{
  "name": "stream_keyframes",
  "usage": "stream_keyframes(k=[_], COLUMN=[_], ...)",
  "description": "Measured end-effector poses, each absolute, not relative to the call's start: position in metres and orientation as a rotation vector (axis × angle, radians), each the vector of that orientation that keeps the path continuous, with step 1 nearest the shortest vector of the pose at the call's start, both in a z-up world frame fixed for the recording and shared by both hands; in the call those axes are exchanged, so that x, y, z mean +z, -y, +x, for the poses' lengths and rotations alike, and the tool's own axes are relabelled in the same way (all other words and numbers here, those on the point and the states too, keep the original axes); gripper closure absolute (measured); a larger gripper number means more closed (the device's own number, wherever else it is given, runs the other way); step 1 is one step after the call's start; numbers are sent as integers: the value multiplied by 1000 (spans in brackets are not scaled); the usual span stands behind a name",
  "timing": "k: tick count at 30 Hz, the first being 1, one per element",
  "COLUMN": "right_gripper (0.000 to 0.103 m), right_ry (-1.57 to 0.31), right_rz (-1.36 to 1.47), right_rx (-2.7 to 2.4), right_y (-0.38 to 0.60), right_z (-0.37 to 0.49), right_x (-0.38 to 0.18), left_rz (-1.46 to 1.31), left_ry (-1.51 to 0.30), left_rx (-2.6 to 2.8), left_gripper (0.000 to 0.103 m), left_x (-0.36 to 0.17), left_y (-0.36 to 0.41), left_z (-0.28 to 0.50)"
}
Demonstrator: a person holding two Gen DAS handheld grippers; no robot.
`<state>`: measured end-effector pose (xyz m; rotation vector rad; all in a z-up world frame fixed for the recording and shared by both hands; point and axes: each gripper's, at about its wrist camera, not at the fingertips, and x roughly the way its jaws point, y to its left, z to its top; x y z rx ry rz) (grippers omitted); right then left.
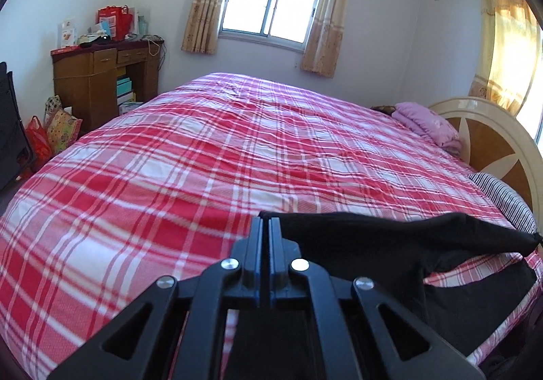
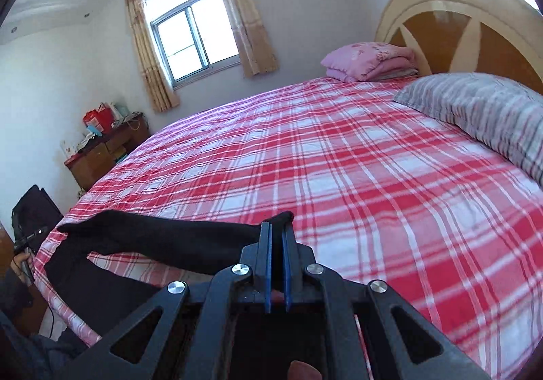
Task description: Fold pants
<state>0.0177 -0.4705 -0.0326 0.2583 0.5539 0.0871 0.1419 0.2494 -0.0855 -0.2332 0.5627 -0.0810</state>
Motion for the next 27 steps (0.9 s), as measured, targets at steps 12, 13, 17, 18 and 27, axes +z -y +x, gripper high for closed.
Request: stream_keyframes(k=[12, 13, 17, 18, 27], right_gripper=[93, 93, 74, 67, 58], right_ry=[-668, -666, -611, -605, -581], right_rz=[173, 174, 200, 209, 164], right_rx=[60, 63, 36, 25, 14], right_y=[462, 462, 470, 472, 452], right_z=[-31, -32, -40, -41, -43], right_x=[-76, -76, -70, -70, -63], left_rz=[-233, -229, -203, -198, -142], left_ry=[-621, -625, -621, -623, -809], left_rx=[-113, -118, -119, -129, -78], left_gripper=[96, 87, 39, 35, 61], left_x=[-115, -113, -105, -105, -128], left_y=[-249, -247, -231, -228, -204], left_z=[94, 96, 115, 120, 201])
